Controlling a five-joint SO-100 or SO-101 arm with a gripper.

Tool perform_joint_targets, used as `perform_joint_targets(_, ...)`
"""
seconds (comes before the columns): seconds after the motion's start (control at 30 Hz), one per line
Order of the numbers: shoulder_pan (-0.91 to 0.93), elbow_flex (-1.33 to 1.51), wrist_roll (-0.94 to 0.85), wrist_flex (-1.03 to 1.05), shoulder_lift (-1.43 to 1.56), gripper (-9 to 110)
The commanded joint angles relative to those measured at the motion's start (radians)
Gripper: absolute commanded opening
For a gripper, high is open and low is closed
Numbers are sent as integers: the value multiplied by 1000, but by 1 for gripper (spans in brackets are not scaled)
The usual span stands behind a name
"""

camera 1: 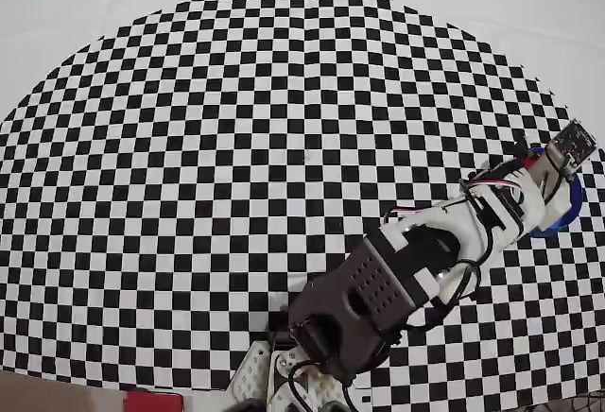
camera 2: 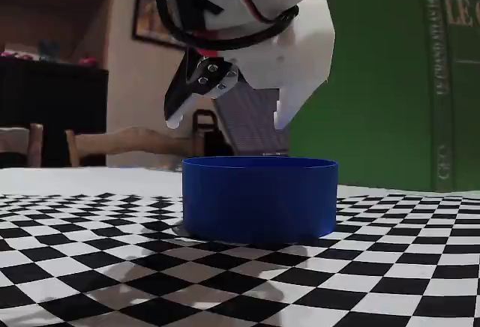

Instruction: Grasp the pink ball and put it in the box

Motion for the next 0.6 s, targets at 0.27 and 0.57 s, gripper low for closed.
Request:
perform_joint_targets(0.27, 2, -11, 41, -8, 175, 31)
perform_joint_targets(0.57, -21, 74, 126, -5, 302, 6)
